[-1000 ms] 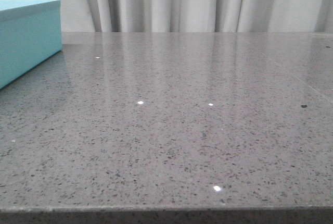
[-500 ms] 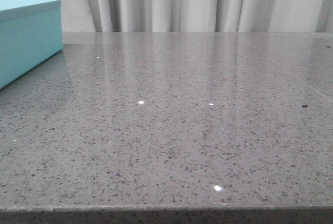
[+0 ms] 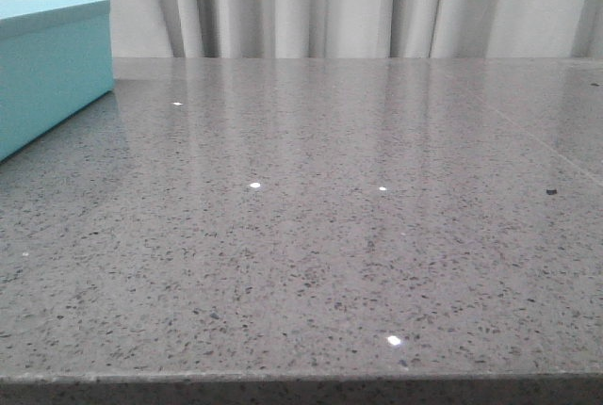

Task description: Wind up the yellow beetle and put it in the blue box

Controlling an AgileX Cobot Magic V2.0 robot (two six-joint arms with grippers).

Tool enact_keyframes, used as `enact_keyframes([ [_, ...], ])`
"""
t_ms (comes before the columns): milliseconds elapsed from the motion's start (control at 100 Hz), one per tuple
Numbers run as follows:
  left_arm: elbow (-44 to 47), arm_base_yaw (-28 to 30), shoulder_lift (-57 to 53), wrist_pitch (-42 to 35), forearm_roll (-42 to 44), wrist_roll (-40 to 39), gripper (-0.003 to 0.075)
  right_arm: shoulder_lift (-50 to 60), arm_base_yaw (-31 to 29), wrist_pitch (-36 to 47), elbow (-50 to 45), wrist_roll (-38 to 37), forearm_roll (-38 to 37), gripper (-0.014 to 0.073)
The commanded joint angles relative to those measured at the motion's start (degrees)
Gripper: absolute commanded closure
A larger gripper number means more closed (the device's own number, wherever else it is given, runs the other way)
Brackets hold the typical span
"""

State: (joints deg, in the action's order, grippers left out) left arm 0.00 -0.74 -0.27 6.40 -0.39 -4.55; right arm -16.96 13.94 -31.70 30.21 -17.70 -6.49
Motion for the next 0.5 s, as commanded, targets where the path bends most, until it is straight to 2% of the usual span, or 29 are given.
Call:
enact_keyframes([
  [0, 1.14, -0.43, -1.84, -4.79, -0.19, -0.47, 0.0739, -0.44, -0.02, 4.00, 1.37, 0.69, -1.01, 0.0661],
  [320, 1.14, -0.43, -1.84, -4.79, -0.19, -0.47, 0.0739, -0.44, -0.09, 4.59, 1.21, 0.69, -1.01, 0.0661],
  [490, 1.14, -0.43, -1.84, -4.79, -0.19, -0.47, 0.0739, -0.44, -0.72, 13.87, -2.89, 0.69, -4.85, 0.0661],
])
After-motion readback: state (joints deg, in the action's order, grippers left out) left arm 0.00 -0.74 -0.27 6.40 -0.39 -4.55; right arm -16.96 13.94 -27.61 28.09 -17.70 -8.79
